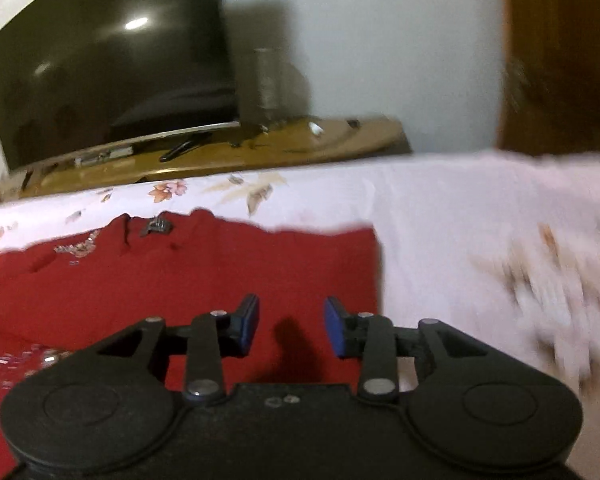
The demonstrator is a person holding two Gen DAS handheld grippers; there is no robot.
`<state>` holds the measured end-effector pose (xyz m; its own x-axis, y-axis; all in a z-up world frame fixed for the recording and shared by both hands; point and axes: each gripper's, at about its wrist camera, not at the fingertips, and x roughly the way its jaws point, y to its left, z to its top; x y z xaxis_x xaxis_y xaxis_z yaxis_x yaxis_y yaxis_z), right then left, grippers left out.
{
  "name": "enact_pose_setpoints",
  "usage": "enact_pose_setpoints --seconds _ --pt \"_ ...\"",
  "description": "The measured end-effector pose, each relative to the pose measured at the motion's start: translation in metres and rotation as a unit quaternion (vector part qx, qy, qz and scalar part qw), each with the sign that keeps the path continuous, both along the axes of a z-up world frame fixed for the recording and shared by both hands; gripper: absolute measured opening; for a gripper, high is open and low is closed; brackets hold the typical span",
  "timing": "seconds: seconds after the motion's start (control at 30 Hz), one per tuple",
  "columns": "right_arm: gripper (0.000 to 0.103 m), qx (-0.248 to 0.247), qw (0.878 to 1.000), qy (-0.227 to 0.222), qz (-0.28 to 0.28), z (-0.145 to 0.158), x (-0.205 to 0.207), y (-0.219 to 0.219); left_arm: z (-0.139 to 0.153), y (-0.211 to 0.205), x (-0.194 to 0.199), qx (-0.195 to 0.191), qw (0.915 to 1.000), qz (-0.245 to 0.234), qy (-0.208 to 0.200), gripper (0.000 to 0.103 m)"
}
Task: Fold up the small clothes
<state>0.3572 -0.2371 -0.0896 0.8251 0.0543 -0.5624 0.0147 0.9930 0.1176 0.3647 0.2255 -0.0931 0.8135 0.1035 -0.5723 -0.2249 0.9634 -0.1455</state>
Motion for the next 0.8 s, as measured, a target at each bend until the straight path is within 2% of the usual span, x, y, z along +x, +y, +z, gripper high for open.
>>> enact_pose_setpoints --seconds 0.07,0.13,0.17,0.23,0.27,0.3,0.43,0.47,0.5,0.53,0.57,0.6,0.63,0.67,0.73,0.8 --pt "0.037 0.037 0.999 0.008 -0.025 -0.001 -0.011 -0.004 -0.005 0.054 -0.012 -0.041 0.9971 0.064 0.009 0.074" --pt "0.038 0.056 0.997 0.015 -0.043 -0.003 -0.018 0.0 -0.012 0.111 -0.027 -0.126 0.9838 0.127 -0.004 0.074" --pt "0.038 0.063 0.997 0.018 -0.046 -0.003 -0.023 0.005 -0.018 0.135 -0.034 -0.172 0.9725 0.156 -0.012 0.074" --pt "0.038 0.063 0.997 0.02 -0.043 0.0 -0.027 0.017 -0.033 0.173 -0.045 -0.275 0.9431 0.179 -0.05 0.074" --pt "0.038 0.061 0.997 0.02 -0.039 0.002 -0.029 0.021 -0.037 0.184 -0.047 -0.304 0.9321 0.186 -0.064 0.074" --pt "0.038 0.057 0.998 0.02 -0.034 0.005 -0.03 0.028 -0.039 0.191 -0.045 -0.317 0.9275 0.187 -0.068 0.073" --pt "0.039 0.051 0.998 0.008 -0.022 0.021 -0.035 0.05 -0.046 0.204 -0.031 -0.327 0.925 0.179 -0.073 0.073" --pt "0.04 0.05 0.999 0.005 -0.02 0.023 -0.036 0.054 -0.046 0.207 -0.027 -0.33 0.9238 0.18 -0.076 0.07" --pt "0.041 0.05 0.999 0.002 -0.019 0.026 -0.036 0.06 -0.047 0.21 -0.023 -0.327 0.9243 0.184 -0.07 0.052" --pt "0.041 0.05 0.999 0.001 -0.018 0.028 -0.036 0.063 -0.05 0.214 -0.018 -0.324 0.9246 0.192 -0.058 0.028" --pt "0.041 0.052 0.999 0.001 -0.017 0.029 -0.036 0.066 -0.052 0.225 -0.016 -0.326 0.9227 0.2 -0.049 0.015" --pt "0.041 0.053 0.998 0.003 -0.016 0.029 -0.037 0.068 -0.057 0.232 -0.012 -0.332 0.9192 0.207 -0.04 0.007" --pt "0.041 0.053 0.998 0.004 -0.016 0.029 -0.038 0.071 -0.057 0.233 -0.006 -0.336 0.9184 0.204 -0.044 0.007" --pt "0.041 0.053 0.998 0.006 -0.015 0.028 -0.039 0.072 -0.054 0.234 -0.002 -0.325 0.9228 0.203 -0.041 0.007" --pt "0.041 0.053 0.998 0.009 -0.015 0.026 -0.041 0.074 -0.036 0.226 0.008 -0.284 0.9387 0.192 -0.035 0.005" --pt "0.041 0.053 0.998 0.012 -0.018 0.024 -0.043 0.074 -0.009 0.205 0.015 -0.255 0.9522 0.152 -0.071 0.005"
